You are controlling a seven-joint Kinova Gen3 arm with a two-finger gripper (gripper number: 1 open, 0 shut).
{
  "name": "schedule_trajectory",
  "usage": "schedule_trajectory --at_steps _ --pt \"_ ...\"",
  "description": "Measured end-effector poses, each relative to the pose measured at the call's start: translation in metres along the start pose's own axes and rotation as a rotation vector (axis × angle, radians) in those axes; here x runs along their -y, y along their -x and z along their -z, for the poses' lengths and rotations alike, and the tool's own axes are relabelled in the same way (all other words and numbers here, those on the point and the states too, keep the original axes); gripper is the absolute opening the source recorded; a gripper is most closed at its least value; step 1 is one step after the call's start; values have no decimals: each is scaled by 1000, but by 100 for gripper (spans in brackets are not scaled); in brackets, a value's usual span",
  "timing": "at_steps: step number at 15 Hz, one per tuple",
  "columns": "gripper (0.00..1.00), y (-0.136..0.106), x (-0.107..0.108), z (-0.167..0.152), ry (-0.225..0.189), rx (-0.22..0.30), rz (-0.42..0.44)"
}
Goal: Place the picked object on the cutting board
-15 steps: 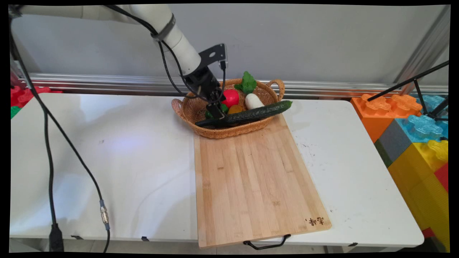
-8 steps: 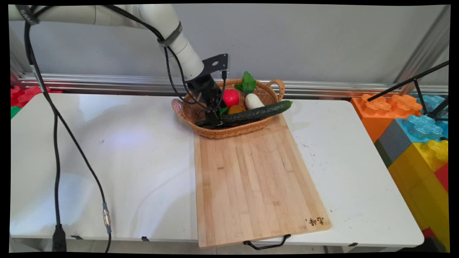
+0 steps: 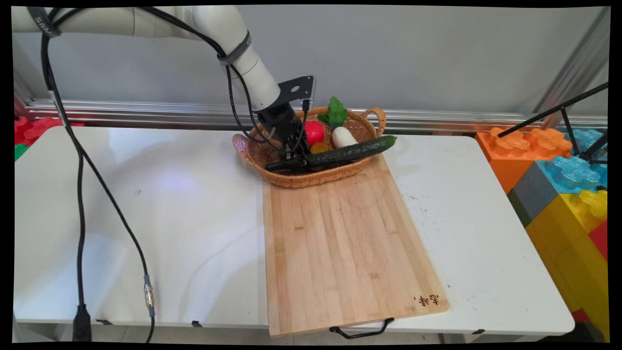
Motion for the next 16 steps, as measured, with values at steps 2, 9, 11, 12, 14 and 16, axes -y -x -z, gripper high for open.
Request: schedule_trajectory --at_steps 2,9,11,12,14,16 --pt "0 -2 -3 4 -6 -9 10" --pt "0 -6 -22 44 -33 -120 101" --pt "0 -4 -27 58 -46 -141 120" --pt "0 -4 -29 66 -55 -150 126" --pt "0 -4 -32 82 -82 -166 131" --pt "0 -6 -35 91 -104 -178 133"
